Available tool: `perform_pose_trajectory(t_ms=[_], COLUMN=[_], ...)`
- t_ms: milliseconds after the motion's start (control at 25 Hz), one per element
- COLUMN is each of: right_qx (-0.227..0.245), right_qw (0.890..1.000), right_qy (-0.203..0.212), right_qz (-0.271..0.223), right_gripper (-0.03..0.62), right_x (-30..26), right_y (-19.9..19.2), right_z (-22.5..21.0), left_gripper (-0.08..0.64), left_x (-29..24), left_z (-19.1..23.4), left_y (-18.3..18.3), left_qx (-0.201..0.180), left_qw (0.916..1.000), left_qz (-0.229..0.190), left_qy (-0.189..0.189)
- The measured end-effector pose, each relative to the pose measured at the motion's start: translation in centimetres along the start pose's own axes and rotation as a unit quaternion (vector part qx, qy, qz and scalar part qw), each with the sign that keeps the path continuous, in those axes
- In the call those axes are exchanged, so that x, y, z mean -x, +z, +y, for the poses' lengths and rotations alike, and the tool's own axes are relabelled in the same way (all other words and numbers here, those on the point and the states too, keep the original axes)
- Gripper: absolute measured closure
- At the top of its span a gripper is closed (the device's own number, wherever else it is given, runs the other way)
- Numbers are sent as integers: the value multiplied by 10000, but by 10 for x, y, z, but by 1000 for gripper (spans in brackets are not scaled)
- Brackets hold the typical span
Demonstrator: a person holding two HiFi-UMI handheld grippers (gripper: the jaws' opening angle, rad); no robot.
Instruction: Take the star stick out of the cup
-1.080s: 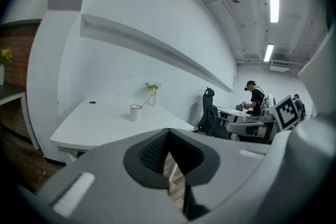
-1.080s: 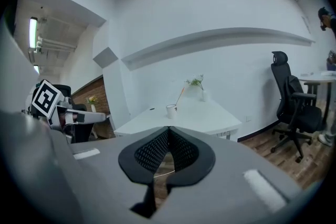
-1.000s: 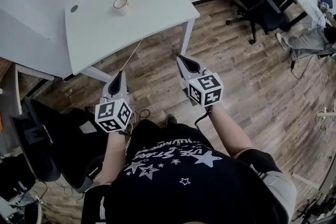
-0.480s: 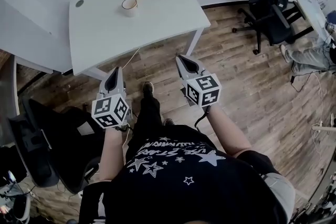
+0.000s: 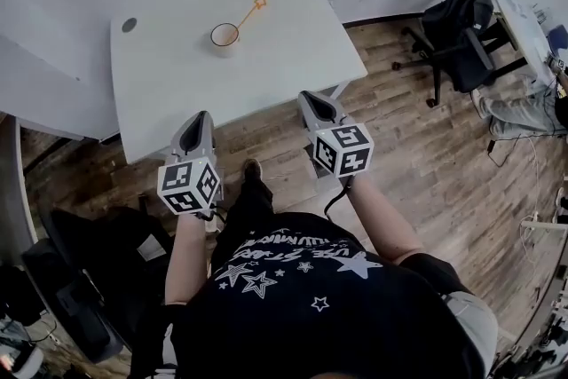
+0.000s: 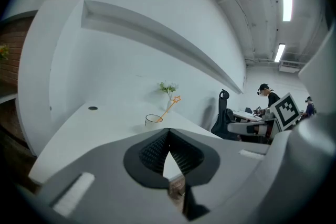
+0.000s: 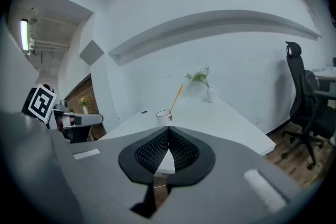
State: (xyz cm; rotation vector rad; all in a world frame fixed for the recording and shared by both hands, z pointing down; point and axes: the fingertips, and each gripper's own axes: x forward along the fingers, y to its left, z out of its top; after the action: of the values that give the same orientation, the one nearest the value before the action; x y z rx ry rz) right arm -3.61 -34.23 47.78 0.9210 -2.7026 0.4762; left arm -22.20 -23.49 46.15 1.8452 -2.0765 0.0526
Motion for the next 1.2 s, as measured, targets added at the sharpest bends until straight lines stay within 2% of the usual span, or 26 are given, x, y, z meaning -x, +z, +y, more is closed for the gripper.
perform_pose_trajectory(t_ms=[360, 480, 880, 1200], right_qx=[-303, -383, -719, -972], right_qw=[9991, 9988, 9970, 9949], right_qy=[-293, -223, 15, 45], right_qz=[89, 200, 297, 273], right_gripper=[572, 563, 460, 456], right_x=[-92, -121, -208, -246], right_y=[35, 40, 55, 61], right_z=[-24, -23, -15, -18], left_gripper=[557, 557, 557, 557], left_x=[-73, -93, -141, -166], left_z=[46, 61, 116, 139], left_y=[28, 35, 54, 56], left_qx=[-75, -15, 115, 165], left_qw=[9996, 9995, 9995, 9993], left_qz=[192, 228, 246, 301], left_qy=[-188, -209, -151, -135])
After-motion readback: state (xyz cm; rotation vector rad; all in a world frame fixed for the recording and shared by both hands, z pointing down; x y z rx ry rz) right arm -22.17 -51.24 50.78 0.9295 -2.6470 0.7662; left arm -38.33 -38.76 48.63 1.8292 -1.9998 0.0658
